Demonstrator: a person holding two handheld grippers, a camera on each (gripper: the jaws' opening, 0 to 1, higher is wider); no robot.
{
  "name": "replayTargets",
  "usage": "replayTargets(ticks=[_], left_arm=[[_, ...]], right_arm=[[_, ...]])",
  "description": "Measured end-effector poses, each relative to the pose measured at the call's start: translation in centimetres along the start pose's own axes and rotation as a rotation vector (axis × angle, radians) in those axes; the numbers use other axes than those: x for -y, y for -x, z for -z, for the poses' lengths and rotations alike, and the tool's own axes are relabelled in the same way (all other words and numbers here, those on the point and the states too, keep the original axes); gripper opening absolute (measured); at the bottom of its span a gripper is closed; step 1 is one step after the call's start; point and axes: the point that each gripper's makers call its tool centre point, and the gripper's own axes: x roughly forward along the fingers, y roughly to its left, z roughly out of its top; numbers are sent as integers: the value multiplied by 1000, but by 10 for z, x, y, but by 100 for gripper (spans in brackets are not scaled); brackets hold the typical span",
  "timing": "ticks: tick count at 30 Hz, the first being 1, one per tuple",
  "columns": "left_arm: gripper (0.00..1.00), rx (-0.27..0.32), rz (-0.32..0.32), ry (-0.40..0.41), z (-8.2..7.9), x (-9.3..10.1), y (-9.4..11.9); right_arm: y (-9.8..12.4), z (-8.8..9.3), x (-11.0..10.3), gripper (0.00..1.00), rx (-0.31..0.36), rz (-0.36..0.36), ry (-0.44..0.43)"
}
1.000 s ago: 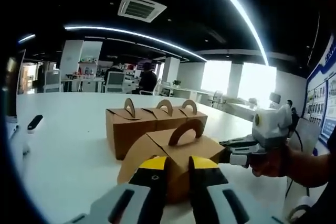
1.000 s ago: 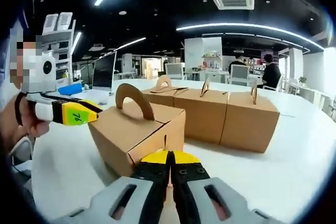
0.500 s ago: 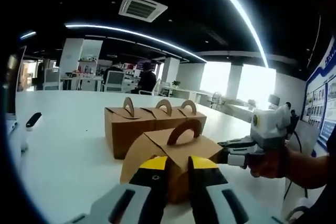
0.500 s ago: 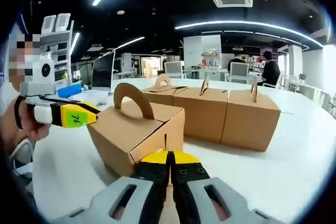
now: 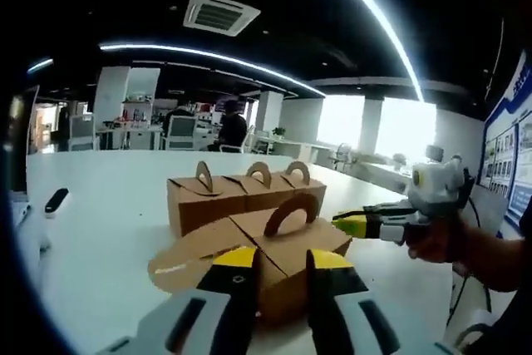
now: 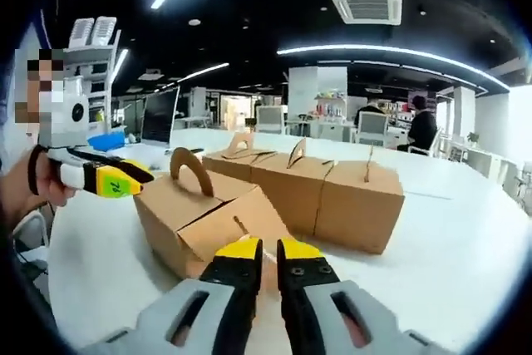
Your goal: Pick up one paper box from the group, open the paper box, and remove the item inside
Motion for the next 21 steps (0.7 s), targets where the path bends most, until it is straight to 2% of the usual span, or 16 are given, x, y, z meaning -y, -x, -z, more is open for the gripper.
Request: replayTargets(ticks=[5,7,10,11,15,18,20,21], left_arm=[[27,36,25,18,-8,7,2],[26,15,31,32,-3,7,2],[27,16,10,31,-1,3,5],[27,23,-1,32,-2,1,8],[27,45,-21,37,-4,-3,13],[27,45,-20,42,-2,-1,15],[26,19,31,21,3,9,15],[26,15,32,18,3,11,14]], right_arm=[[14,-33,4,12,74,28,52],[16,-46,-1,14,103,23,117],[17,-55,-14,19,90,20,235],[17,-59,-25,20,86,15,326],[8,-58,-44,20,80,4,518],[-3,-53,-62,20,58,-5,623],[-10,-52,-74,20,58,-26,689],[-14,-51,-77,20,53,-23,738]])
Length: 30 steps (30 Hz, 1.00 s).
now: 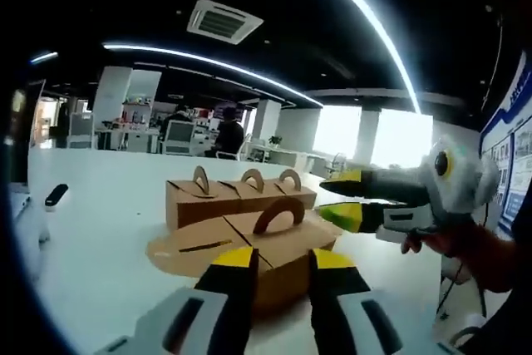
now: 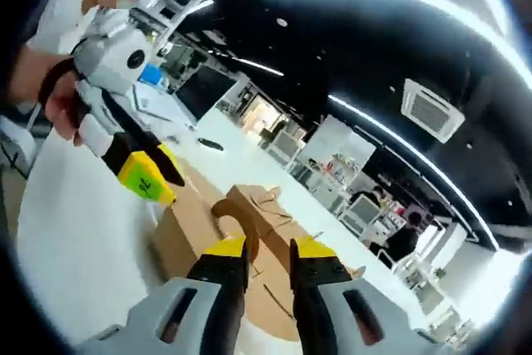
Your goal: Pick up one paper box from the group, open the paper box, and remove the item inside
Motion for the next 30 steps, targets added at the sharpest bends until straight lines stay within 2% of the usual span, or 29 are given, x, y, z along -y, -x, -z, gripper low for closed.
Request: replayTargets(ticks=[4,7,11,16,21,30], left_arm=[[27,-3,12,-3,1,4,1],[27,-3,22,2,2,6,4],[27,-9,16,8,5,4,8],[27,1,26,54,5,1,11],[27,-14,26,45,9,2,11],[27,-31,36,41,14,6,14]], right_arm=[[-14,-4,-9,20,-27,6,197],[-19,-2,-11,19,-40,23,298],[-23,-1,-14,18,-66,39,381],[-25,3,-12,14,-86,62,399],[-25,11,-10,14,-114,82,428],[-20,3,-1,13,-89,147,434]])
